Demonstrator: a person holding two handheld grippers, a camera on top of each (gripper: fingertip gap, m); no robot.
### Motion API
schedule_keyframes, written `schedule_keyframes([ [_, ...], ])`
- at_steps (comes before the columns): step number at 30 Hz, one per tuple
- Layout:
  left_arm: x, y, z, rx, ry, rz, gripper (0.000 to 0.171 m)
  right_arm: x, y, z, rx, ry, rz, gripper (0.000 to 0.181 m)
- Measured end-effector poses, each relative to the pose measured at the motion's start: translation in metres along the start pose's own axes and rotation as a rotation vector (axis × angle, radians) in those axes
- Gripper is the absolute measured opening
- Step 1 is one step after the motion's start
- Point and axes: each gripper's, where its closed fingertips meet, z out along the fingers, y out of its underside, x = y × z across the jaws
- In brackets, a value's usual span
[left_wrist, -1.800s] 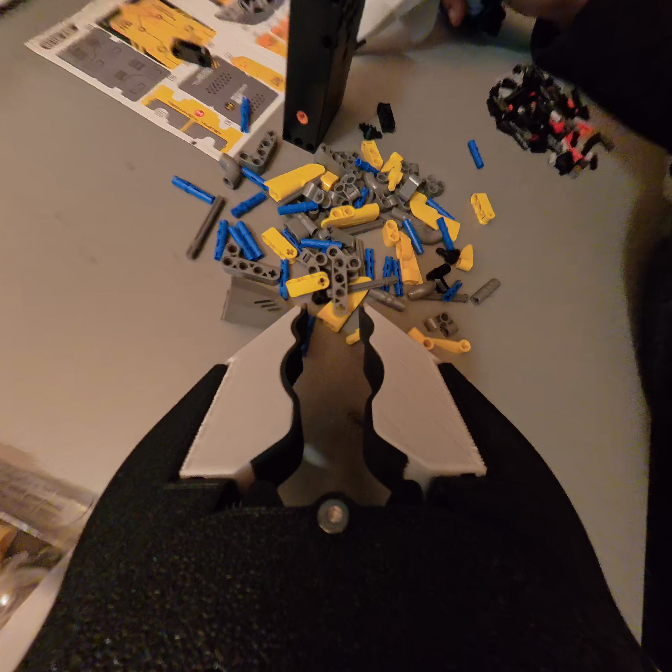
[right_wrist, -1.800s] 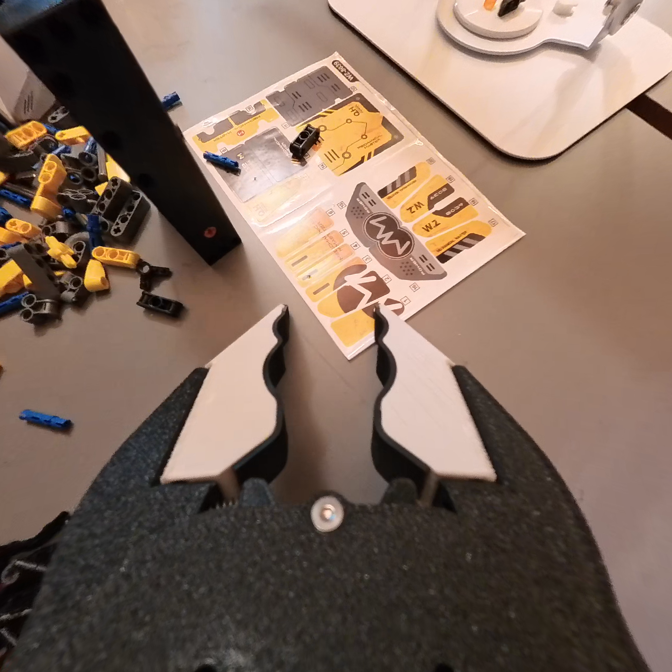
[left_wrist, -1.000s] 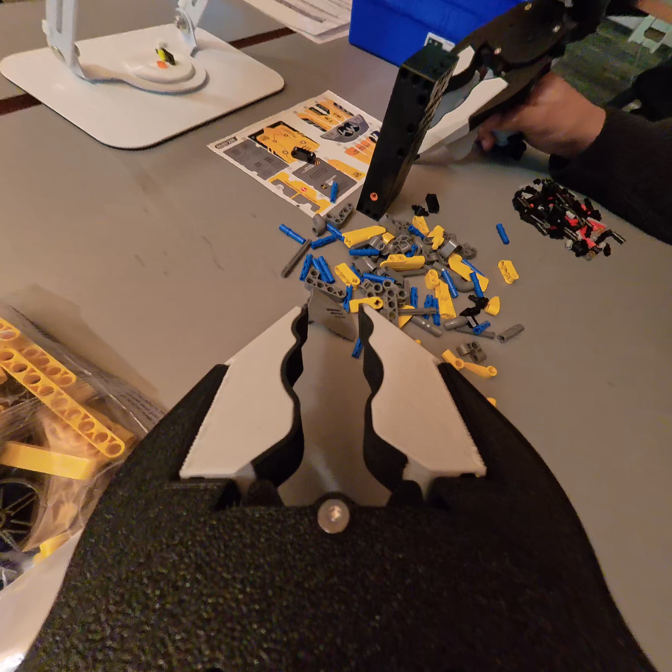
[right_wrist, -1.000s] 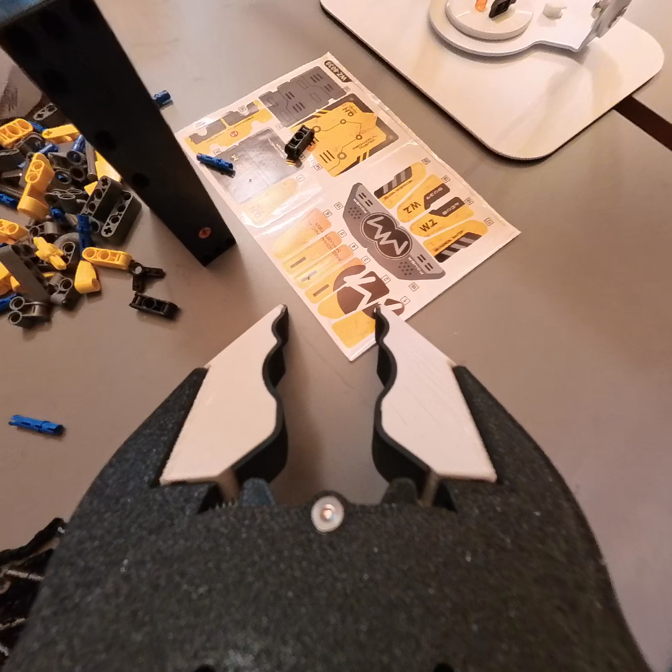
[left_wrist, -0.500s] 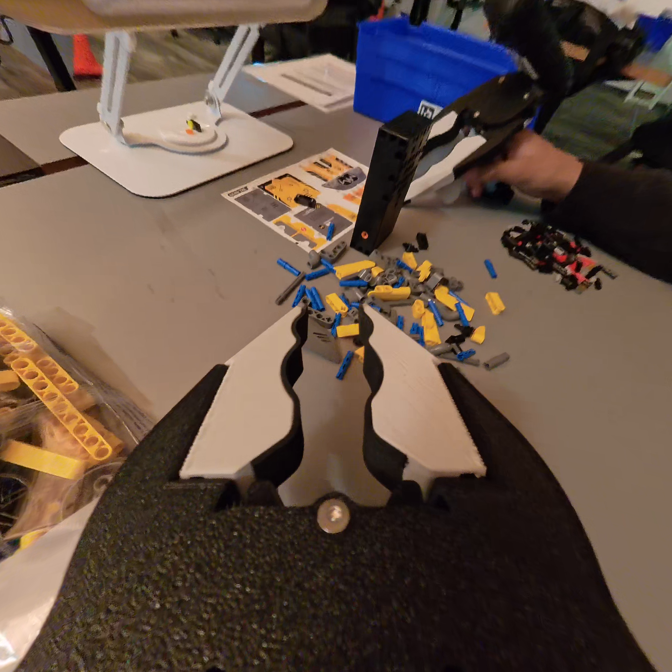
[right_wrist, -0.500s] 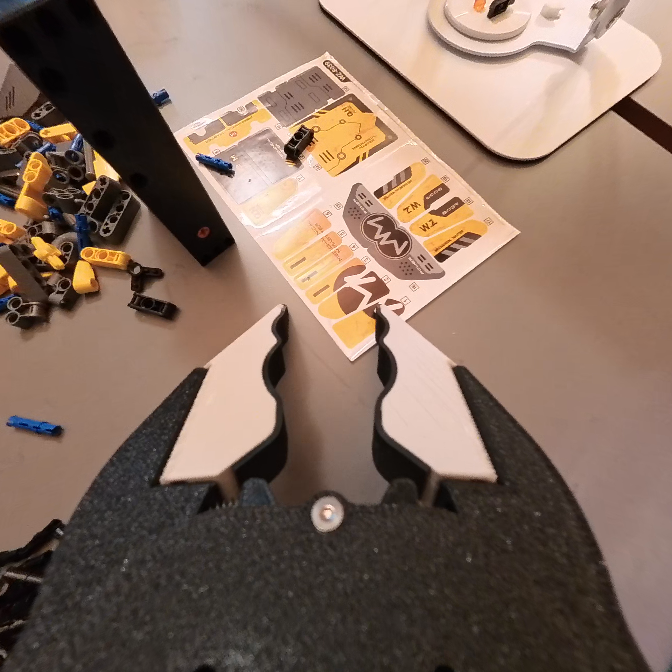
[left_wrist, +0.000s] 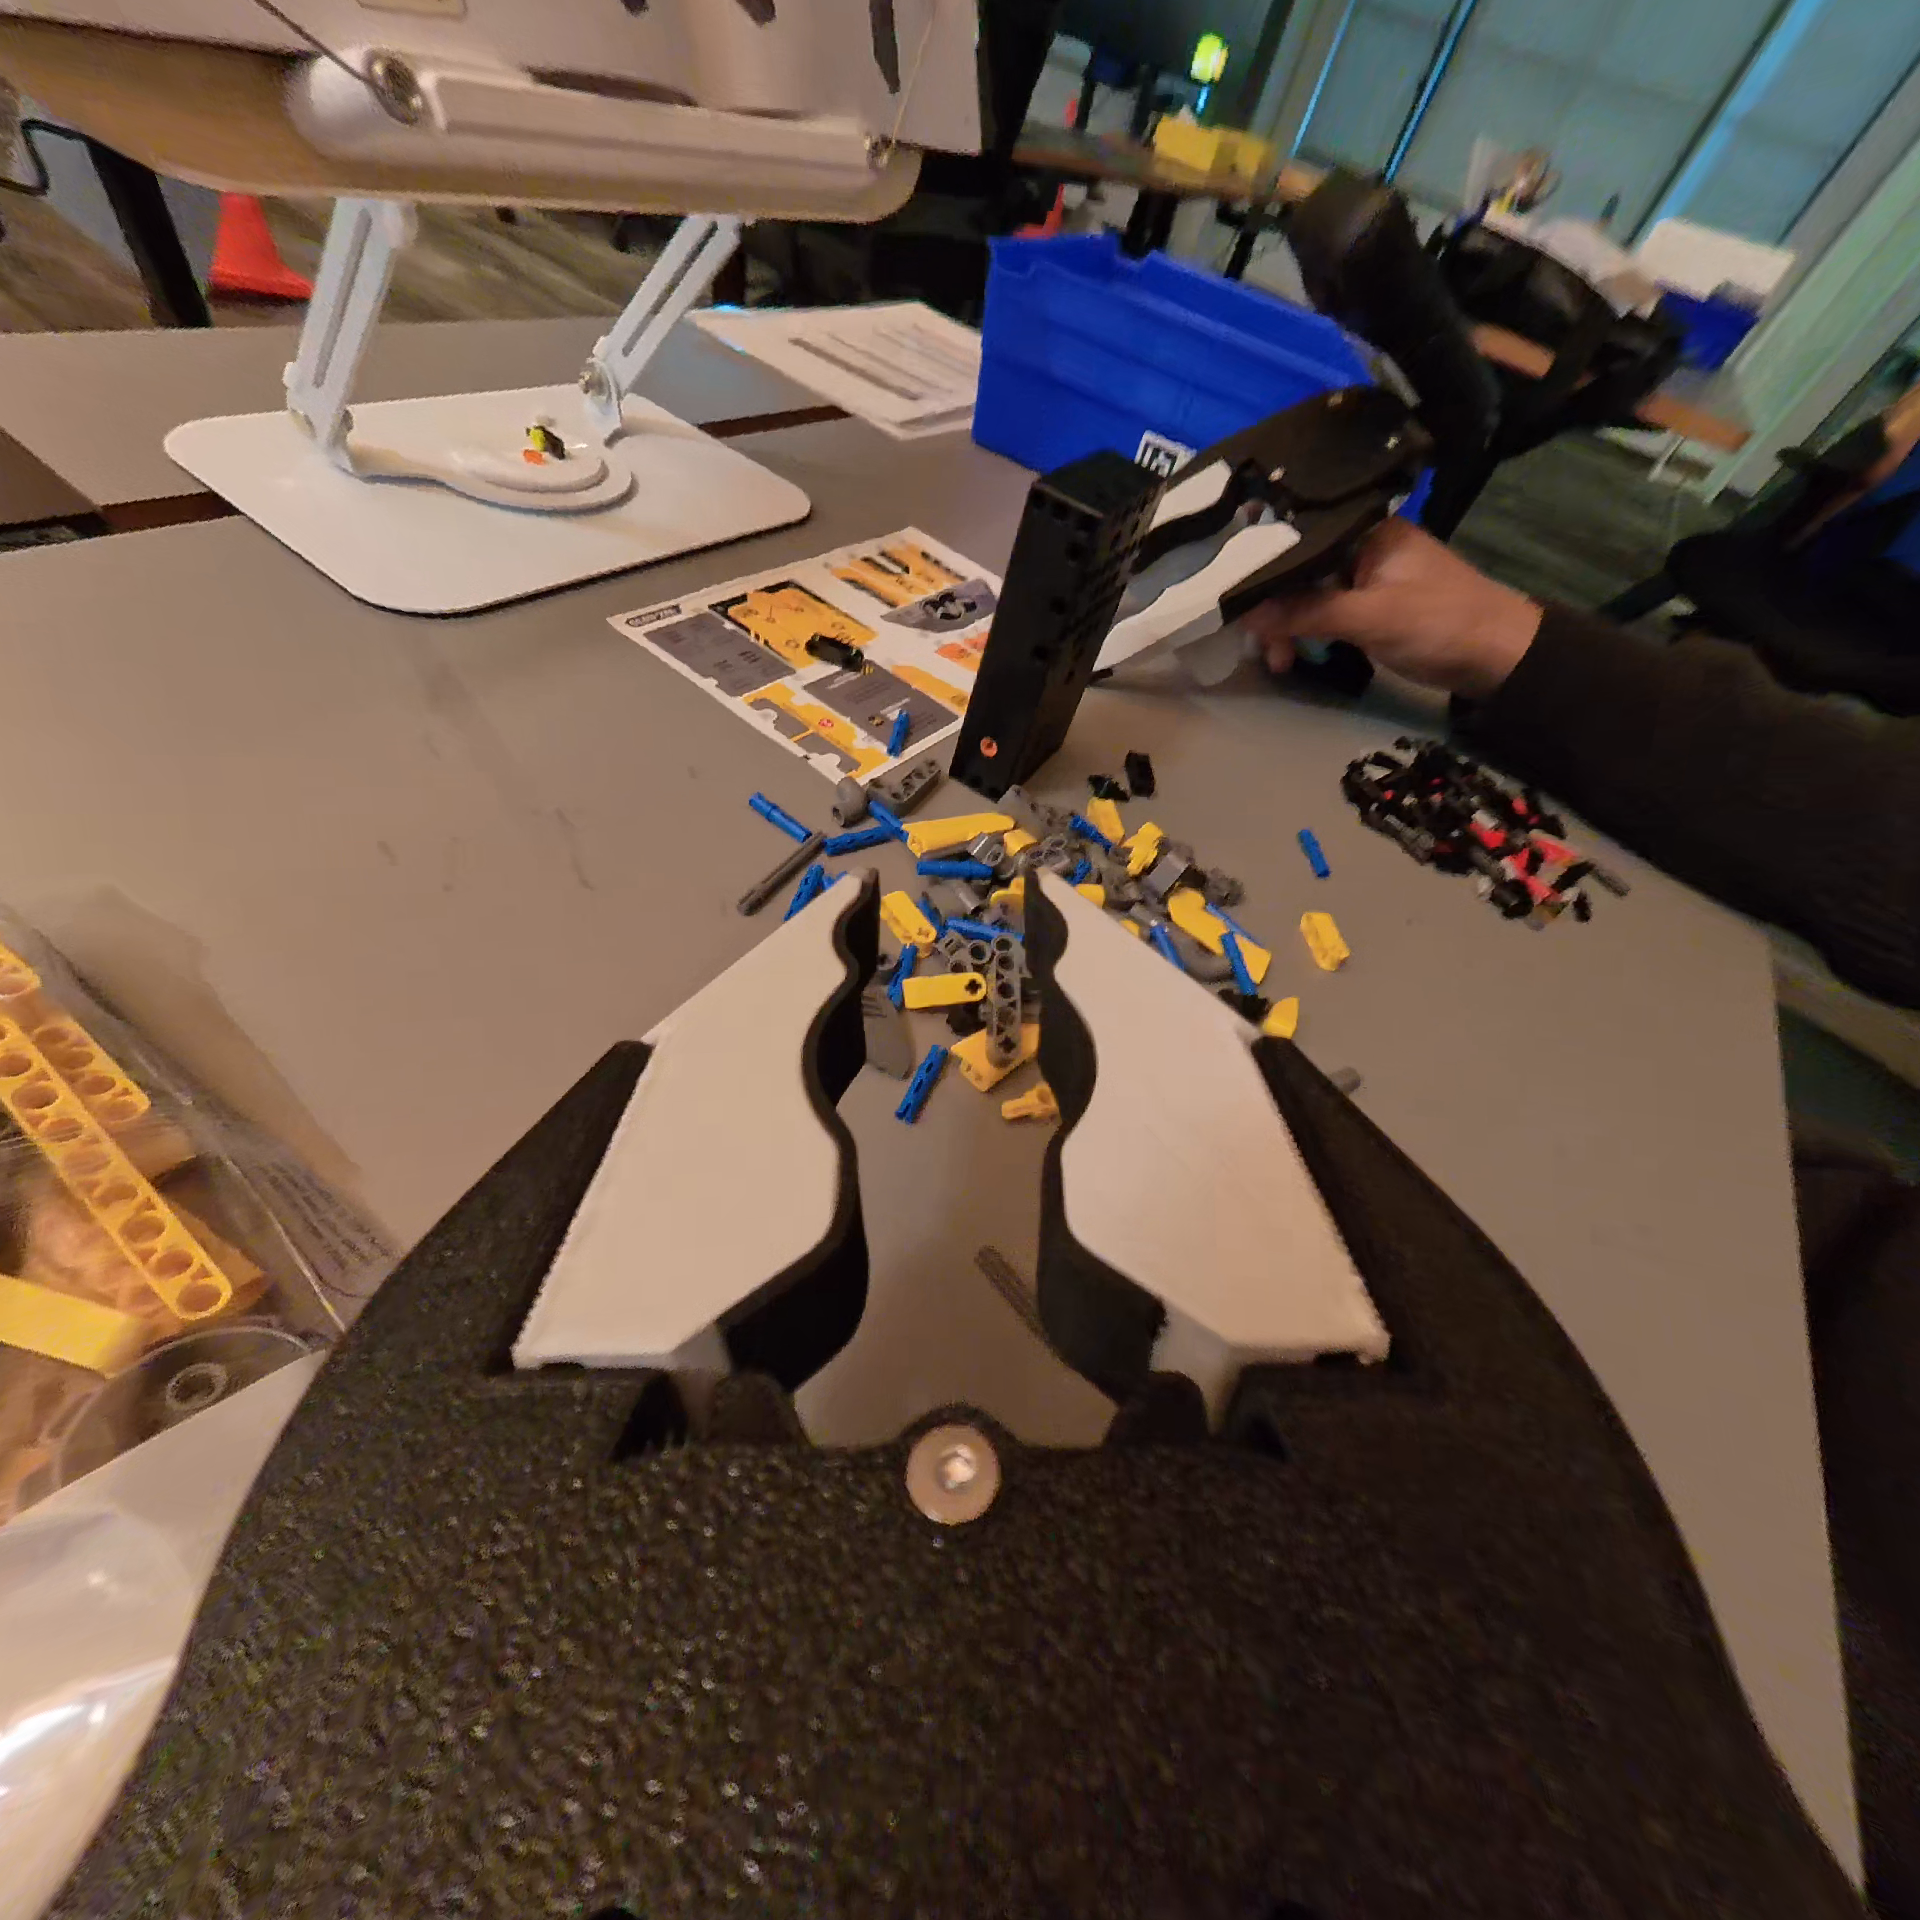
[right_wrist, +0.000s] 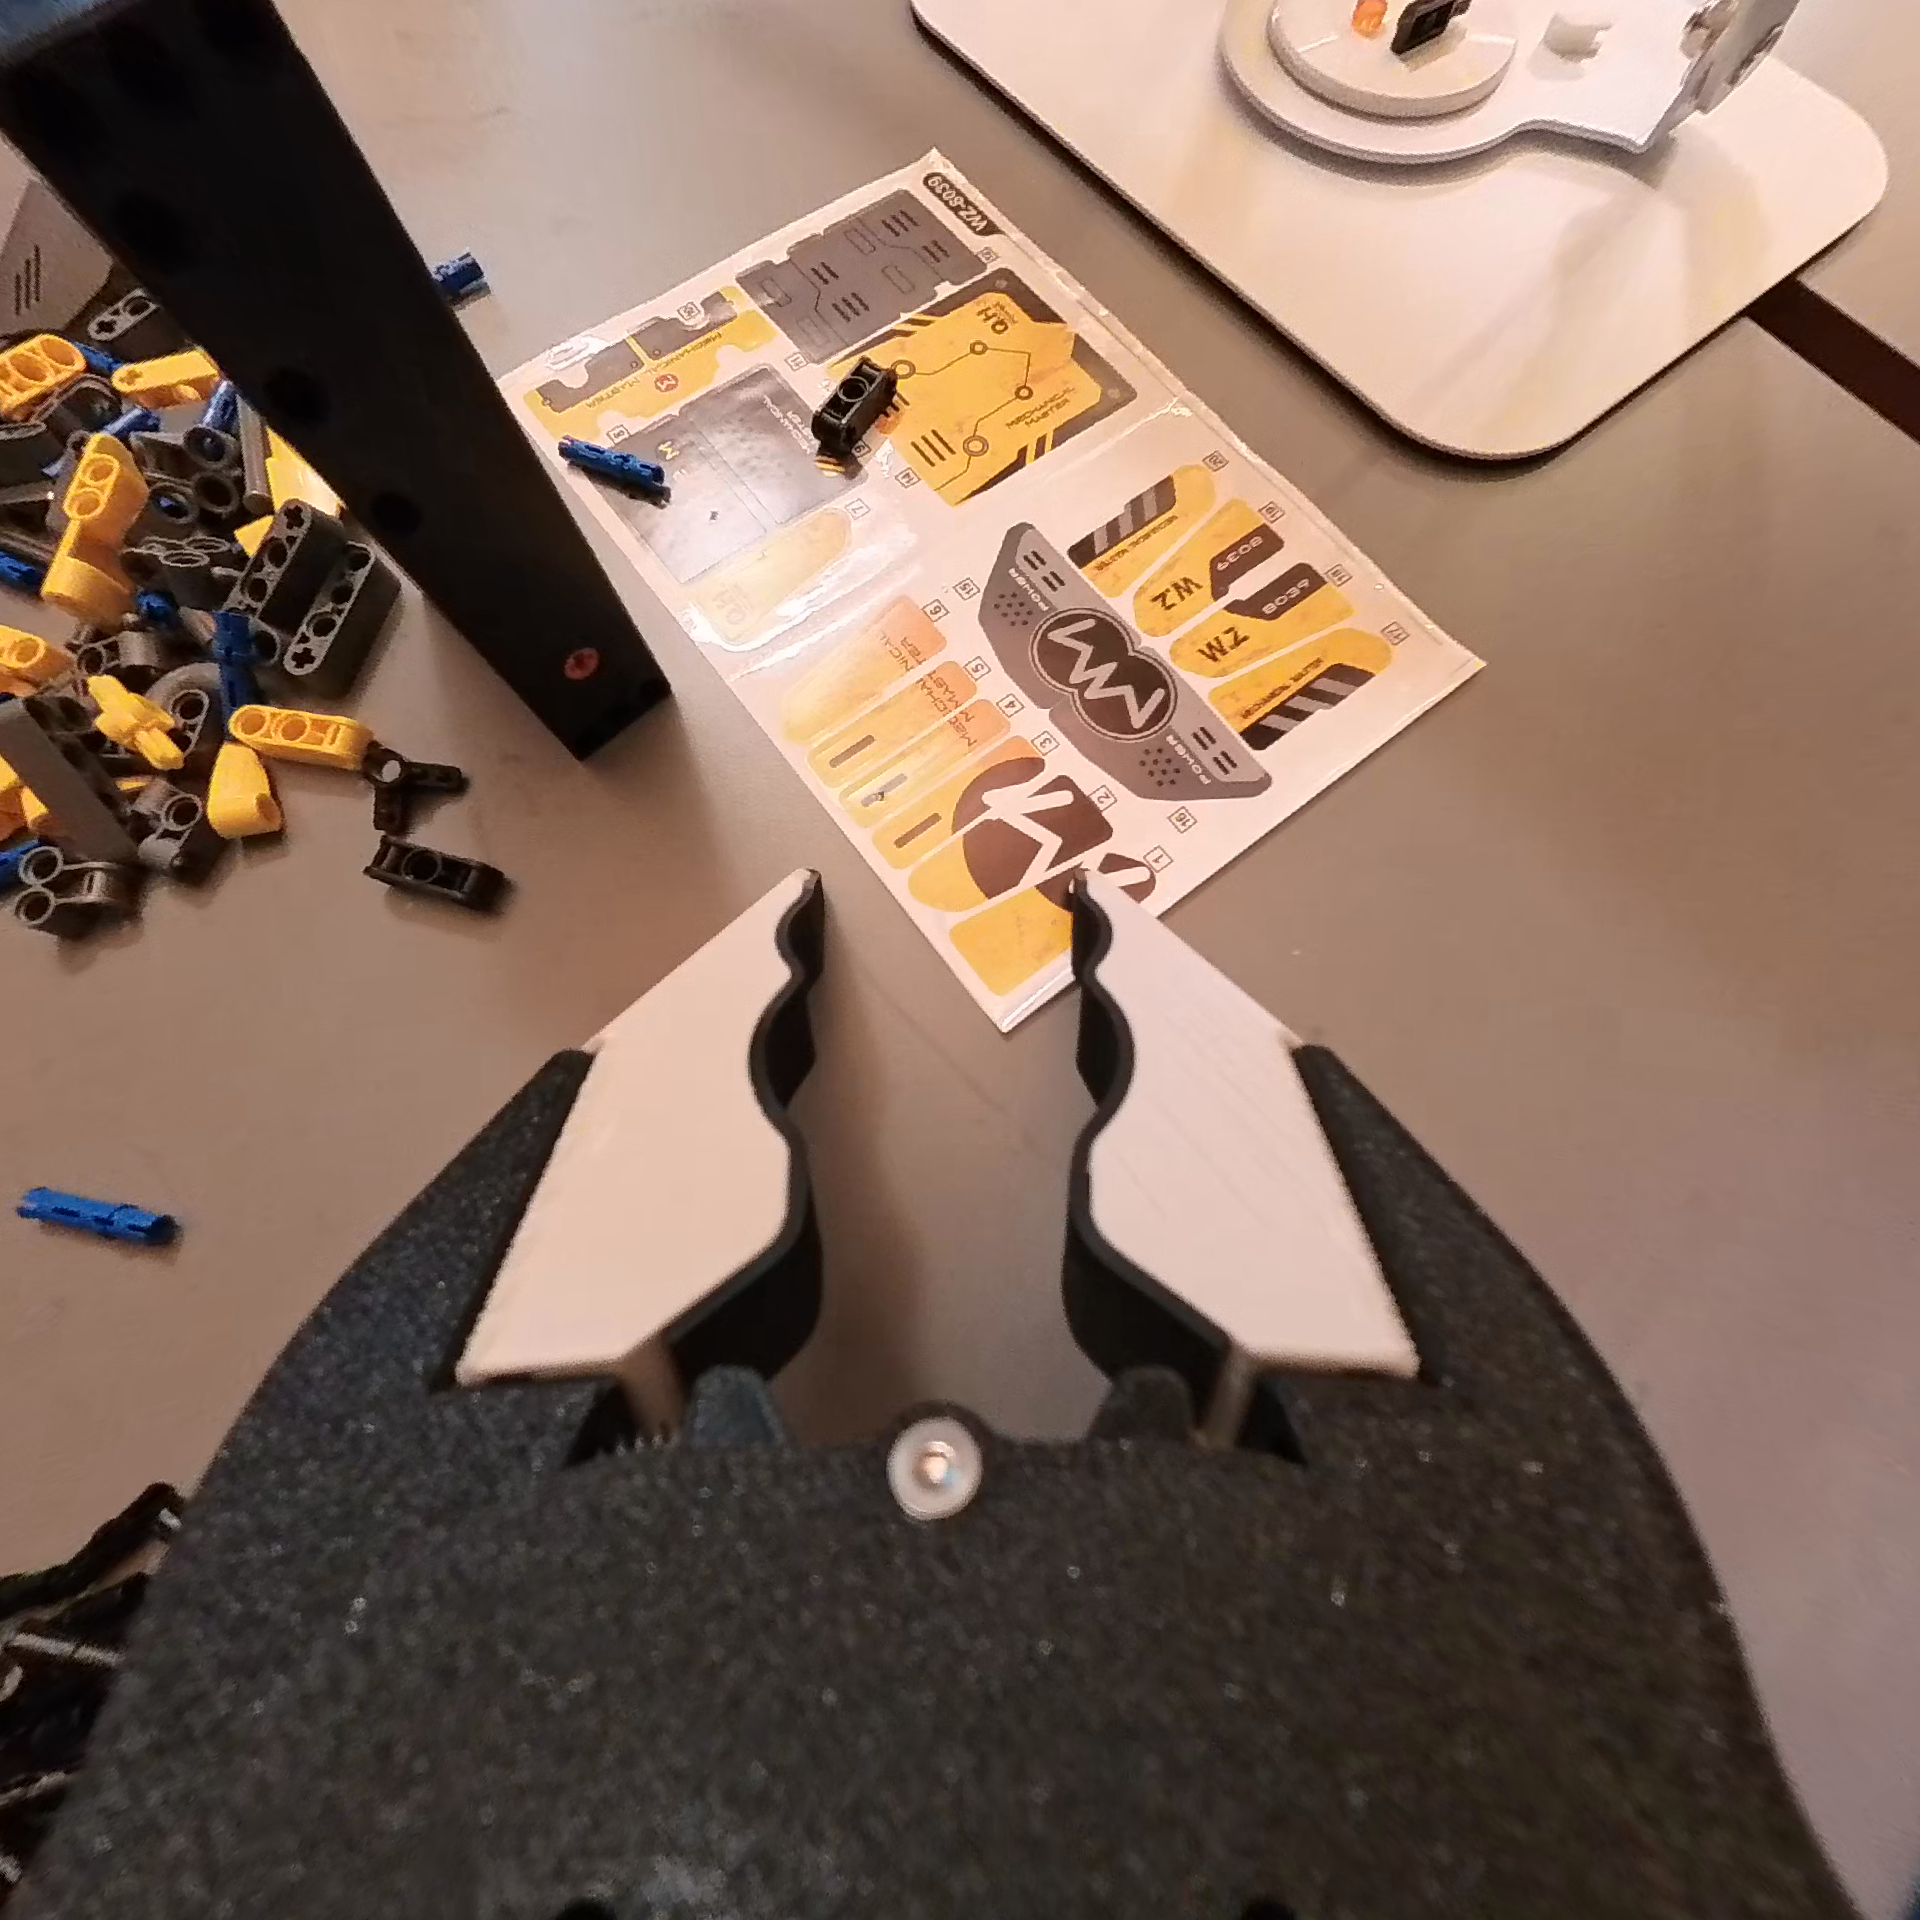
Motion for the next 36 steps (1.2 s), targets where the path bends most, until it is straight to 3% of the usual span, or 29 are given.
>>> schedule_keyframes([
  [8, -0.010, -0.004, -0.005, 0.032, -0.036, -0.040, 0.027, 0.000, 0.000, 0.000, 0.000, -0.001, 0.003, 0.047],
  [16, -0.012, 0.005, 0.003, -0.027, -0.051, -0.030, 0.027, 0.000, 0.001, 0.000, 0.000, 0.009, 0.006, 0.047],
  [23, -0.028, 0.002, -0.001, 0.013, -0.053, -0.161, 0.027, 0.000, 0.001, 0.000, -0.001, 0.011, 0.015, 0.047],
  [27, -0.056, 0.013, 0.007, -0.071, -0.222, -0.186, 0.027, 0.000, 0.001, 0.000, -0.001, 0.007, 0.021, 0.047],
  [32, -0.054, 0.024, 0.024, -0.193, -0.255, -0.058, 0.027, 0.001, 0.000, 0.000, -0.001, 0.006, 0.018, 0.047],
  [36, -0.053, 0.034, 0.031, -0.267, -0.246, -0.049, 0.027, 0.000, 0.000, 0.000, -0.001, 0.006, 0.017, 0.047],
])
